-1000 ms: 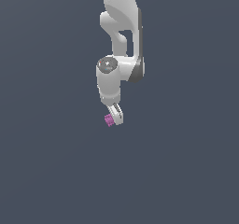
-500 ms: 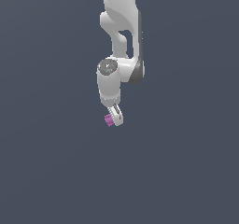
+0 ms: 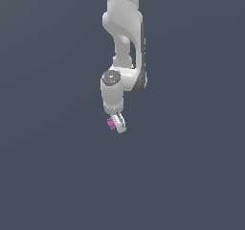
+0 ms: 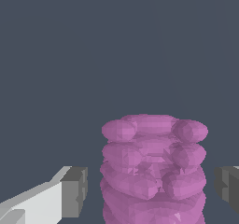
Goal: Pick up the object and move it to a goal position.
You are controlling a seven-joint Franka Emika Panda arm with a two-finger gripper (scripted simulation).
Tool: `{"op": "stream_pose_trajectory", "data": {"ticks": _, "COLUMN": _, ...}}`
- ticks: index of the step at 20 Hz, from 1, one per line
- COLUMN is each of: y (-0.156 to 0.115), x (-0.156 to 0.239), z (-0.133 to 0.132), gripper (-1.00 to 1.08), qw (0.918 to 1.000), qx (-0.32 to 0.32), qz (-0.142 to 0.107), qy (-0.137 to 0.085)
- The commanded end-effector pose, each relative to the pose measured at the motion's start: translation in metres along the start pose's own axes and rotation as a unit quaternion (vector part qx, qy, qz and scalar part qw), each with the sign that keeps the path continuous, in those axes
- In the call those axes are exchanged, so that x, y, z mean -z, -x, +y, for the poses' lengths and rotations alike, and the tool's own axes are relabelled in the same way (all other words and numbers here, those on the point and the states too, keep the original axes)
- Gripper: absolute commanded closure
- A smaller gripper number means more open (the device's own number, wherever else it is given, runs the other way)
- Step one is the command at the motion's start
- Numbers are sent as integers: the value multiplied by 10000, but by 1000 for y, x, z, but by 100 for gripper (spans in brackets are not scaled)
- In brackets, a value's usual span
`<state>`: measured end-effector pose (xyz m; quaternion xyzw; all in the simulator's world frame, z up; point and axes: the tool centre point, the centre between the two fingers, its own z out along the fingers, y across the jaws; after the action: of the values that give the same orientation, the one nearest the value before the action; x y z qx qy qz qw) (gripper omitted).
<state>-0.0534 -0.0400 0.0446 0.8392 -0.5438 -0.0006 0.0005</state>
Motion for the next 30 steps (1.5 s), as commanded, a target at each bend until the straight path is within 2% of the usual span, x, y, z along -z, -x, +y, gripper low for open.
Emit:
{"op": "stream_pose_trajectory", "data": {"ticks": 1, "y": 0, "x": -4, "z": -1, "gripper": -92, "qw": 10000, "qx": 0, "qz": 2, "qy": -6}}
{"op": "stream_pose_trajectory", "data": {"ticks": 2, "y": 0, "x": -4, "z": -1, "gripper": -92, "qw": 10000, "qx": 0, "qz": 2, "qy": -6}}
{"op": "stream_pose_trajectory", "data": {"ticks": 3, "y": 0, "x": -4, "z": -1, "gripper": 108, "qw": 10000, "qx": 0, "qz": 2, "qy": -6}}
{"op": "stream_pose_trajectory", "data": {"ticks": 18, "y": 3, "x": 2, "z": -1, "gripper": 108, "qw": 10000, "qx": 0, "qz": 5, "qy": -17}}
{"op": "stream_pose_trajectory", "data": {"ticks": 24, "y": 16, "x": 23, "z": 0, "gripper": 108, "qw": 10000, "qx": -1, "qz": 2, "qy": -18}}
{"op": "stream_pose_trajectory", "data": {"ticks": 30, "y": 38, "x": 60, "z": 1, "gripper": 108, "qw": 10000, "qx": -3, "qz": -1, "qy": -17}}
